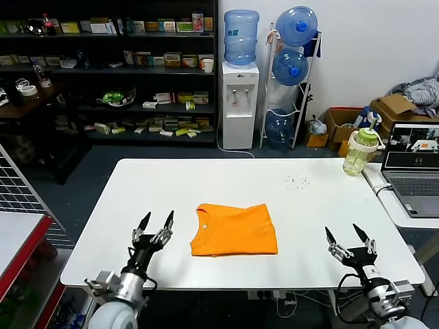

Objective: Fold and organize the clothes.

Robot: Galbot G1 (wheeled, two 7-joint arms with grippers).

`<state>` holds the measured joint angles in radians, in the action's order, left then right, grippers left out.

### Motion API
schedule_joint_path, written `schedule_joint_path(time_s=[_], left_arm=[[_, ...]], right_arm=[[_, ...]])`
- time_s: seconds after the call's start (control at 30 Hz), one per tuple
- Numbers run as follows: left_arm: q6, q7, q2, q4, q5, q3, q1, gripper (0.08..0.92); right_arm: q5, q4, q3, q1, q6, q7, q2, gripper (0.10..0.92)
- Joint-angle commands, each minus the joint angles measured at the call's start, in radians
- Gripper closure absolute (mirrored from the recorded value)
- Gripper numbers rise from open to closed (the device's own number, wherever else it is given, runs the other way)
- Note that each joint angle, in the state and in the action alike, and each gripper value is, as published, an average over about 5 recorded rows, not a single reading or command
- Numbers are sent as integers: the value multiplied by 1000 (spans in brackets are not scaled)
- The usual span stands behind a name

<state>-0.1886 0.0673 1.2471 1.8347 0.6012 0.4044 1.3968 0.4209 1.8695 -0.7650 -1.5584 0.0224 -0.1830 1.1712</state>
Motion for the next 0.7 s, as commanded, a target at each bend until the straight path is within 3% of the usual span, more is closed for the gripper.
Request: schedule_joint_path(time_s=[0.03, 0.2, 0.7], left_arm=[[-280, 216, 128, 11, -216, 175, 209, 177], [-297, 226, 166, 19, -221, 174, 221, 177], [-306, 229, 186, 22, -217, 175, 242, 177]], right_arm=[[-165, -52, -22, -43, 220, -62, 108, 203], [-192, -43, -29, -51, 259, -69, 141, 203], [-208, -46, -84, -27, 280, -93, 212, 203]])
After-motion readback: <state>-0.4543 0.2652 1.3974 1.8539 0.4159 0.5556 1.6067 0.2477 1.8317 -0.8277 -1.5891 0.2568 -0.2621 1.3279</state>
